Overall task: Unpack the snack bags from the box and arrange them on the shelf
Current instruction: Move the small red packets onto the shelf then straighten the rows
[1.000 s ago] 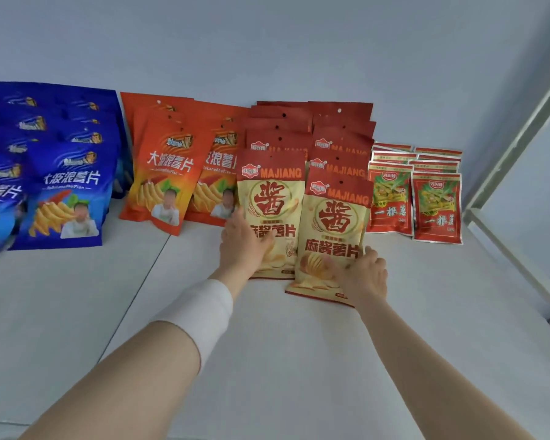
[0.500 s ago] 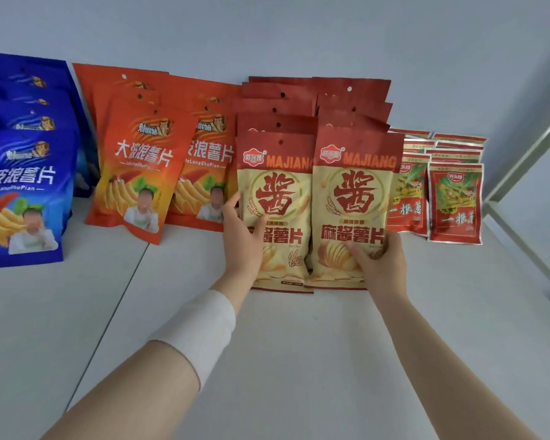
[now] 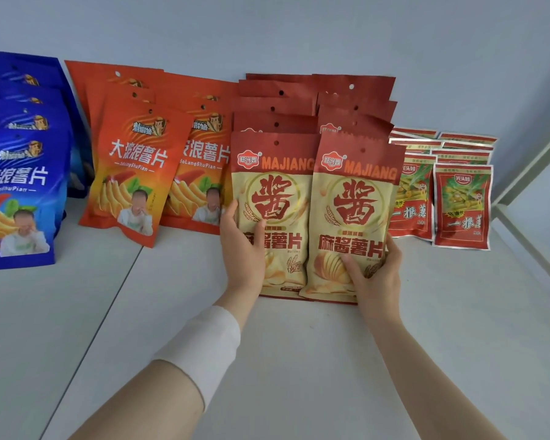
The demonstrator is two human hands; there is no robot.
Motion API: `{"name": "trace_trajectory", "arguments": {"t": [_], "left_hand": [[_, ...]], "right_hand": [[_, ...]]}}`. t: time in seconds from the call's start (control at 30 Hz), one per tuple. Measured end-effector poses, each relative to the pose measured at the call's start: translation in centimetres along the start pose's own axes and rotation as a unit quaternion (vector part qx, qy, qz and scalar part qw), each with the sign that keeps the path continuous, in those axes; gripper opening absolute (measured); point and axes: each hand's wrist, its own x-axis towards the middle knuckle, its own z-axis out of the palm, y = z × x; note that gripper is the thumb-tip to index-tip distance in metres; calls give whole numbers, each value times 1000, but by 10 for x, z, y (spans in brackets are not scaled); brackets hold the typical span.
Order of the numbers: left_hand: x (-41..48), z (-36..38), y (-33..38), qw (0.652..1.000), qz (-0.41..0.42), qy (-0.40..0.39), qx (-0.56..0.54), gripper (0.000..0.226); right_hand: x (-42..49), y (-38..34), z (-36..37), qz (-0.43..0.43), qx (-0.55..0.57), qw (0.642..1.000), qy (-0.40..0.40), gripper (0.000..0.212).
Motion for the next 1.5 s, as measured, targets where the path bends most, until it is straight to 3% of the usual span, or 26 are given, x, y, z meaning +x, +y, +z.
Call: {"name": "trace_trajectory", "arguments": {"t": [0.5,0.63,0.73,0.83,0.9,0.97,1.07,1.17,1.27,1.37,1.43,1.5], "left_hand": [[0,-2,4,989,46,-5,143,57],[6,-20,12,971,122,-10,208,57],[25,-44,27,919,243,-10,311,53],[48,-69,46,824,329,-76,454,44],[61,-87,53,756,347,-117,542,36],[72,-108,54,713,342,-134,597,32],[94,-139,47,667,339,-142,648,34],[120,-169,34,634,345,-155,675,37],[145,-194,16,658,327,-187,652,38],[171,-207,-3,765,243,-195,564,48],[185,-208,-15,850,173,-181,464,61],[195,-204,-26,911,117,-158,363,77]], "right_hand": [[-3,7,-5,-96,-126,987,-34,81],[-2,-4,-11,-159,-208,964,48,75],[5,-37,-8,-269,-273,920,80,58],[10,-82,12,-309,-381,871,-4,48],[7,-106,34,-323,-441,834,-70,50],[0,-125,60,-351,-487,794,-103,52],[-12,-148,104,-380,-536,743,-127,50],[-23,-163,149,-385,-554,726,-130,41],[-34,-167,191,-370,-579,711,-149,43],[-40,-164,222,-339,-595,712,-151,44],[-42,-159,236,-310,-598,724,-149,47],[-41,-151,244,-274,-593,743,-142,48]]}}
